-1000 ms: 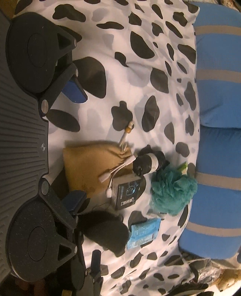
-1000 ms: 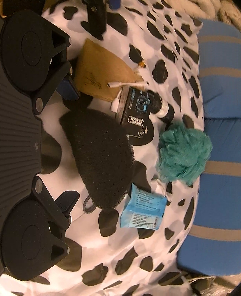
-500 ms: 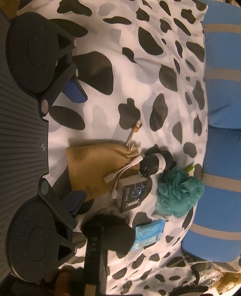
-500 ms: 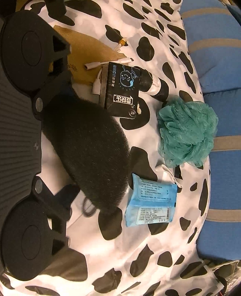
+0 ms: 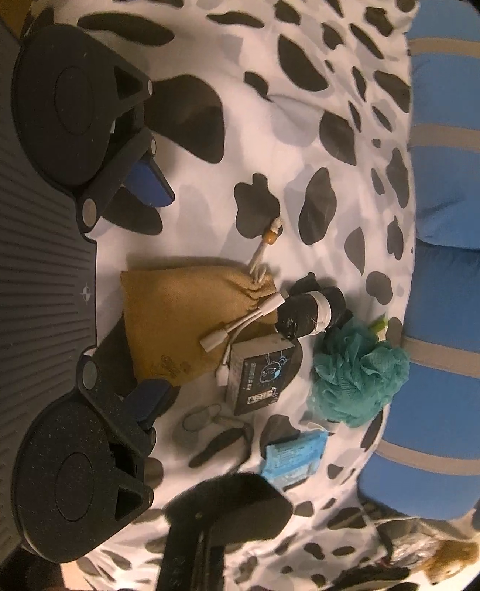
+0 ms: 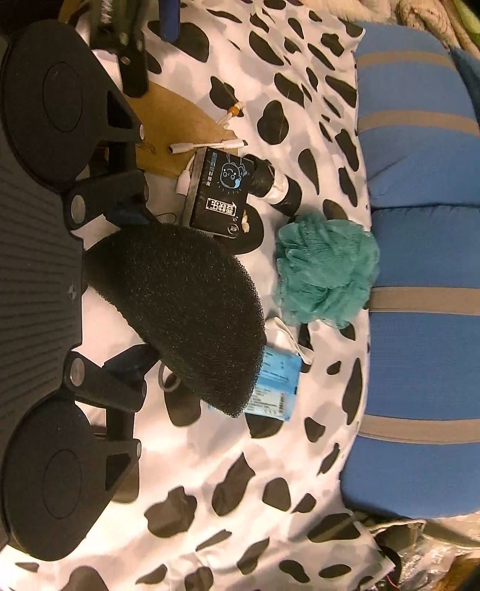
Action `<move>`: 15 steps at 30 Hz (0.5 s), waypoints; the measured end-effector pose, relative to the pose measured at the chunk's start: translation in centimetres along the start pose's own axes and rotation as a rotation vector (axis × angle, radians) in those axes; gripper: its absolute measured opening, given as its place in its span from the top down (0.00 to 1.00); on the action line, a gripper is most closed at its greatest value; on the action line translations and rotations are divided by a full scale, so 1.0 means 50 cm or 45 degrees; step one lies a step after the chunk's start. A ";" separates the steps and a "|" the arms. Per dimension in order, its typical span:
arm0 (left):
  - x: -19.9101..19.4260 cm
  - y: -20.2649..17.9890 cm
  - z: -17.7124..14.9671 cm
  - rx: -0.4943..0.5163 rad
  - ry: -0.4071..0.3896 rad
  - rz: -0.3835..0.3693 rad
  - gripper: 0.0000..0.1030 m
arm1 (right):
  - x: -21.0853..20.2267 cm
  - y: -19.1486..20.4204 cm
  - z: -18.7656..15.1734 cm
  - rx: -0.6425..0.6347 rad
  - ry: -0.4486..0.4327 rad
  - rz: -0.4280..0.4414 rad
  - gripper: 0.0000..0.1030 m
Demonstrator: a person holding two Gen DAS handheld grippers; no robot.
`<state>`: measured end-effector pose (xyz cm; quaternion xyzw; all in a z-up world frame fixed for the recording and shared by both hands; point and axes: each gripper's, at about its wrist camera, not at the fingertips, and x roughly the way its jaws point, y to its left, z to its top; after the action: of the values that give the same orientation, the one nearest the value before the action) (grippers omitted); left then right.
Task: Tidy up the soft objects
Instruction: 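Close the right tool on the black sponge while the left tool grasps the tan pouch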
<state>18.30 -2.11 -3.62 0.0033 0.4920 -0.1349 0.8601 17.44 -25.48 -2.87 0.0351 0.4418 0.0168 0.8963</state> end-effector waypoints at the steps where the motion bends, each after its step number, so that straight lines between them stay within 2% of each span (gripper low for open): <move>1: 0.006 0.005 0.001 -0.018 0.014 -0.017 0.22 | -0.009 -0.003 -0.001 -0.004 -0.009 0.003 0.36; 5: 0.030 0.023 0.003 -0.088 0.084 -0.027 0.46 | -0.040 -0.009 -0.005 -0.017 -0.037 0.022 0.36; 7: 0.035 0.032 0.005 -0.116 0.090 -0.040 0.48 | -0.055 -0.011 -0.009 -0.026 -0.049 0.026 0.36; 9: 0.038 0.037 0.006 -0.132 0.082 -0.063 0.62 | -0.069 -0.011 -0.014 -0.035 -0.061 0.031 0.36; 15: 0.064 0.038 0.012 -0.169 0.117 -0.097 0.69 | -0.101 -0.009 -0.029 -0.064 -0.084 0.047 0.36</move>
<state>20.77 -1.10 -6.25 -0.0661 0.5387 -0.1343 0.8291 13.21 -26.15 0.21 0.0213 0.4108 0.0431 0.9104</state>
